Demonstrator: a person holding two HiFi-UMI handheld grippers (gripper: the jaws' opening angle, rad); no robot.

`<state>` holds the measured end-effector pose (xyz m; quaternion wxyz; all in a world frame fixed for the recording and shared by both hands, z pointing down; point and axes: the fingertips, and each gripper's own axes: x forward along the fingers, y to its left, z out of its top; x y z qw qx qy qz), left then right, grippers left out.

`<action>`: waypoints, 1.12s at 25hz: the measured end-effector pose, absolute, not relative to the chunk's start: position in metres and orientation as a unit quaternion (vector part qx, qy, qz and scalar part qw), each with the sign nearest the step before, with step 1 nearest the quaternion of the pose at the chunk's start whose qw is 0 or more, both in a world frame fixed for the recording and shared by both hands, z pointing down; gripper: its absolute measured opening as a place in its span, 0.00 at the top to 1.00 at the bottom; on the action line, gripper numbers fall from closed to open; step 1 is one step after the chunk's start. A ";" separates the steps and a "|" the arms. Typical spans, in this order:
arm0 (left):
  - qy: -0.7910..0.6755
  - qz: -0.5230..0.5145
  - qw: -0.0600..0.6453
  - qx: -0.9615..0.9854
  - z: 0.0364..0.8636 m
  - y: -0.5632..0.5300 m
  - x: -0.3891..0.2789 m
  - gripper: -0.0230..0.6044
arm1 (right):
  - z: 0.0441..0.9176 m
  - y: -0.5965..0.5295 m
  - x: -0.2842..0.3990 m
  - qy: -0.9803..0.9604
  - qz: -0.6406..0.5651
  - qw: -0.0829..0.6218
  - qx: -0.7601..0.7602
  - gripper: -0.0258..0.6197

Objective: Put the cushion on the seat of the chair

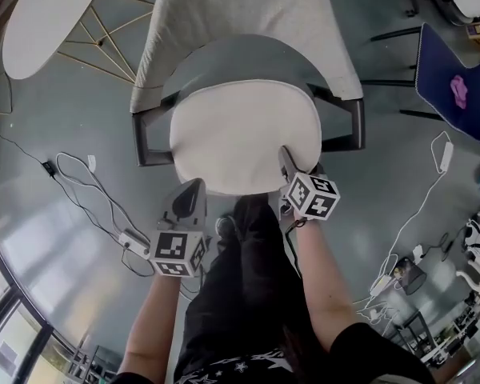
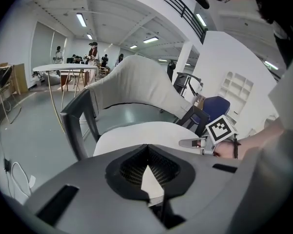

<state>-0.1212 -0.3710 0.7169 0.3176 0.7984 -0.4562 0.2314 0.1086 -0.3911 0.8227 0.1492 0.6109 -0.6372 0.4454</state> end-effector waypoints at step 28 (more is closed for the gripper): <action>-0.455 0.150 0.243 0.843 0.592 -0.346 -0.129 0.95 | 0.689 -0.357 0.136 -0.616 0.388 0.073 0.682 0.42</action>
